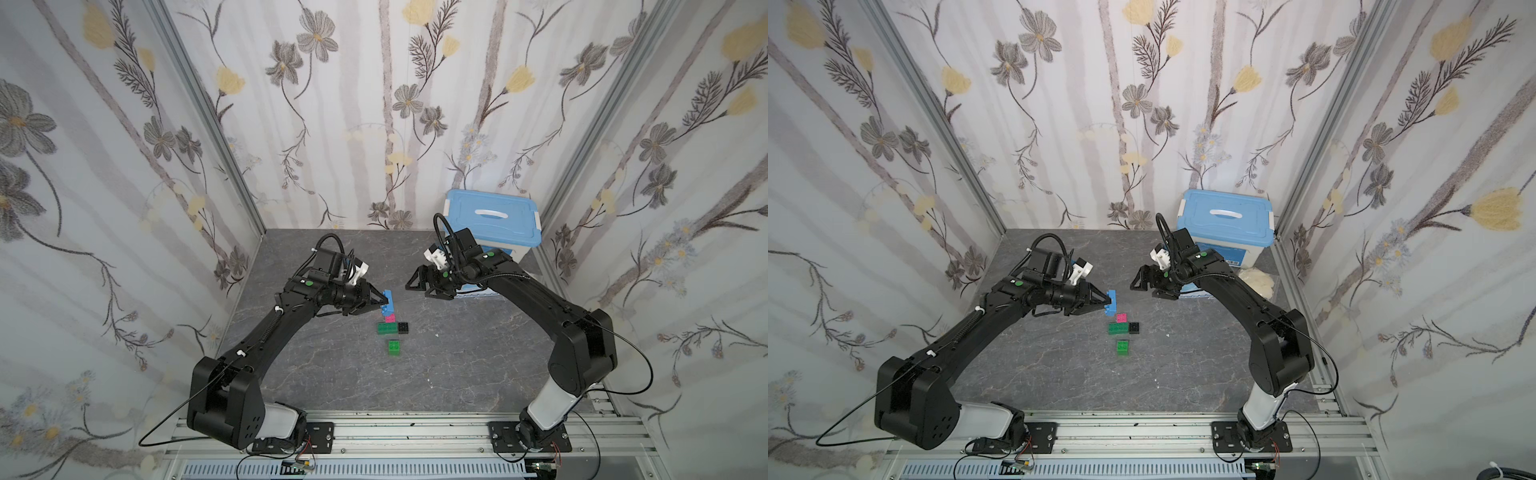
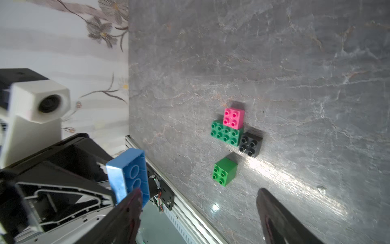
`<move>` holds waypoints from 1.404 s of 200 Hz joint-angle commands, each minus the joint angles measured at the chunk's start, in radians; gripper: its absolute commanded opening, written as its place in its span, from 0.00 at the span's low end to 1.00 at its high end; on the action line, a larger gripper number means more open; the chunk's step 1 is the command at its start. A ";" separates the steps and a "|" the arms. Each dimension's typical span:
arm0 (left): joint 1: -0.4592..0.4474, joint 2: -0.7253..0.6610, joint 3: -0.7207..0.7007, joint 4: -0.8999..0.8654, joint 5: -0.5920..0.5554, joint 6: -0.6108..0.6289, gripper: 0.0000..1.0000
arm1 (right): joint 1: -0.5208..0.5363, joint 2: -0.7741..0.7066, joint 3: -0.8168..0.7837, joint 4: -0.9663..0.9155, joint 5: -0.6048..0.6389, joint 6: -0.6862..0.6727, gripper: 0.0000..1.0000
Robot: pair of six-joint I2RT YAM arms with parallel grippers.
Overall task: Assemble the letter f with lego
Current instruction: Assemble the lego brick with the lego brick.
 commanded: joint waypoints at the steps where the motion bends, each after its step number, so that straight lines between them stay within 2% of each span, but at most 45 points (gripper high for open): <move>1: -0.050 0.020 0.047 -0.202 -0.158 0.096 0.00 | 0.016 0.002 -0.027 -0.020 0.089 -0.041 0.86; 25: -0.137 0.074 0.111 -0.320 -0.303 0.125 0.00 | 0.025 0.003 -0.063 -0.014 0.108 -0.042 0.86; 66: -0.259 0.166 0.177 -0.401 -0.466 0.090 0.00 | 0.008 -0.005 -0.109 -0.028 0.162 -0.050 0.87; 98: -0.341 0.230 0.214 -0.427 -0.521 0.074 0.00 | -0.010 -0.001 -0.132 -0.026 0.163 -0.046 0.87; 140: -0.428 0.340 0.281 -0.483 -0.647 0.028 0.00 | -0.016 -0.003 -0.156 -0.039 0.178 -0.069 0.89; 193: -0.471 0.433 0.329 -0.536 -0.769 -0.012 0.00 | -0.060 -0.042 -0.231 0.010 0.121 -0.076 0.99; 228: -0.477 0.449 0.383 -0.559 -0.791 -0.023 0.00 | -0.088 -0.048 -0.246 0.027 0.081 -0.085 1.00; 281: -0.502 0.462 0.393 -0.587 -0.814 -0.044 0.00 | -0.104 -0.047 -0.250 0.054 0.042 -0.083 0.99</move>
